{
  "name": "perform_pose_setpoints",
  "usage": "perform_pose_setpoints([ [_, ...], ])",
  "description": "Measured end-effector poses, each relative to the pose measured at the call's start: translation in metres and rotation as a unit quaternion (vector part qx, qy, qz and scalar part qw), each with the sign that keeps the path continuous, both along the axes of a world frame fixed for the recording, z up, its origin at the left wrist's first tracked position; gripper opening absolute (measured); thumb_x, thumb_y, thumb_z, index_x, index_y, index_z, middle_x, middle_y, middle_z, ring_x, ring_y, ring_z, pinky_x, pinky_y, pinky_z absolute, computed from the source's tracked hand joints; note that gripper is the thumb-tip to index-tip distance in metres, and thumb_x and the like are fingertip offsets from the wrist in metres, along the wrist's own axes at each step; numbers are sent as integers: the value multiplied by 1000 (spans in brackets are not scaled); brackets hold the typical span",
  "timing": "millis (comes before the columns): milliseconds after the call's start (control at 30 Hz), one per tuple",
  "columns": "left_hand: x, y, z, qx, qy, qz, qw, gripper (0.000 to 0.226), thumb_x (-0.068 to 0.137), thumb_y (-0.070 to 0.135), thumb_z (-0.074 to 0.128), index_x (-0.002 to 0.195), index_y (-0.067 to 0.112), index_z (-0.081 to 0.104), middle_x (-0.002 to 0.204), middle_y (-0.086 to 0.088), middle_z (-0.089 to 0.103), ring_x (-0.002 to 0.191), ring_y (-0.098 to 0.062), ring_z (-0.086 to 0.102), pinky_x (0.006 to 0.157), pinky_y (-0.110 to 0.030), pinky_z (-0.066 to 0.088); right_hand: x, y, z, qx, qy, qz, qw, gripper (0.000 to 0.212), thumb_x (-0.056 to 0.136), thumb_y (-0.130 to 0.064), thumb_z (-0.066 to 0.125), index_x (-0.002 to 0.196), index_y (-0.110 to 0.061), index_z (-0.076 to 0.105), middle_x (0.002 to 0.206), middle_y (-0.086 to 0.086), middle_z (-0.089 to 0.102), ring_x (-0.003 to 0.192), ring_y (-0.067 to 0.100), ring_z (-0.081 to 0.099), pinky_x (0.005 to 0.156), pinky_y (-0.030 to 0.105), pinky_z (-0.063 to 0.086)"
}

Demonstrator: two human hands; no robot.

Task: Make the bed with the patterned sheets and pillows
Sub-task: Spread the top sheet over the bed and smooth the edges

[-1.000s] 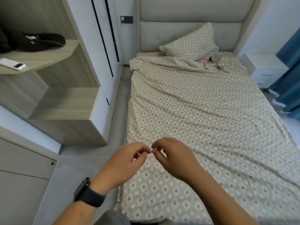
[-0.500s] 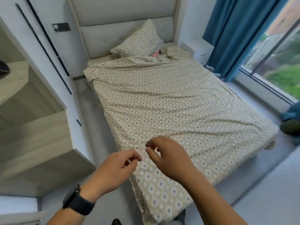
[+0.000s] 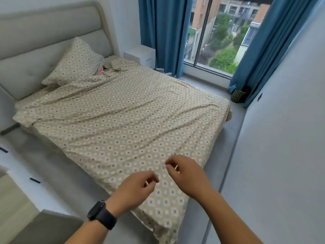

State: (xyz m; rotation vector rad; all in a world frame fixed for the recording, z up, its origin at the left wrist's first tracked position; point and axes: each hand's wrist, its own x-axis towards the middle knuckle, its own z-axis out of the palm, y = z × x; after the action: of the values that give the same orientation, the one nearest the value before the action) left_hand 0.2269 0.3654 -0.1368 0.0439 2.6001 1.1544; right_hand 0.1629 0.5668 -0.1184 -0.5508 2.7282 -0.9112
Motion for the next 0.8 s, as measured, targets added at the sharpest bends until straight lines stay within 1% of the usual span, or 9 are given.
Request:
perform_pose_setpoints([
  [67,3,1,-22,-23,-34,-12,999,13,97,33,55,100,38,67,90,22,66,77,1,61,70,-19,50,6,6,-26,9,-36,-5,999,20,101,-41,50,112,-36,65,101,-22,63,92,0,58,84,26,52],
  [167,3,-9,-49,-38,-48,1,998,13,96,29,56,97,37,66,90,19,67,77,-1,61,71,-23,51,15,16,-56,27,-76,-20,997,19,101,-41,50,112,-35,64,102,-22,63,91,0,58,82,26,52],
  [267,2,-8,-76,-54,-98,-25,993,14,95,28,56,94,39,65,89,19,67,75,-1,60,70,-21,49,30,26,-89,24,-132,-57,989,18,100,-40,50,111,-36,64,102,-21,63,90,1,59,82,29,53],
  [400,-24,-9,-114,-79,-139,-106,981,13,95,28,56,99,35,66,92,17,66,81,-5,62,78,-32,54,28,21,-119,57,-175,-91,979,20,100,-35,49,112,-30,66,102,-17,65,88,5,61,80,33,54],
  [533,-68,-13,-147,-98,-152,-191,965,16,93,26,56,103,30,67,93,14,65,84,-7,62,79,-32,54,20,8,-149,86,-214,-151,961,23,99,-32,48,112,-29,67,103,-15,67,91,10,63,81,36,56],
  [600,-90,-20,-177,-101,-152,-214,959,17,92,23,57,106,27,67,95,12,65,85,-10,61,77,-31,53,16,0,-179,91,-236,-181,950,24,98,-31,49,112,-28,68,102,-14,67,91,10,62,81,36,55],
  [667,-108,-28,-214,-138,-167,-230,949,19,93,22,56,108,27,65,97,11,65,88,-13,61,71,-32,51,21,-2,-218,95,-277,-223,930,24,98,-29,50,114,-26,68,101,-11,67,90,12,62,80,36,55],
  [733,-116,-41,-255,-179,-188,-243,935,21,93,21,54,111,27,63,98,9,64,89,-16,61,60,-29,43,31,-3,-255,96,-337,-253,902,25,97,-27,51,117,-25,66,108,-7,67,94,15,62,82,36,54],
  [800,-119,-53,-302,-216,-219,-245,919,24,93,21,54,115,26,61,102,7,64,88,-17,59,59,-28,42,42,-5,-303,102,-384,-265,879,25,96,-27,51,118,-25,64,115,-4,65,97,17,62,84,36,53],
])
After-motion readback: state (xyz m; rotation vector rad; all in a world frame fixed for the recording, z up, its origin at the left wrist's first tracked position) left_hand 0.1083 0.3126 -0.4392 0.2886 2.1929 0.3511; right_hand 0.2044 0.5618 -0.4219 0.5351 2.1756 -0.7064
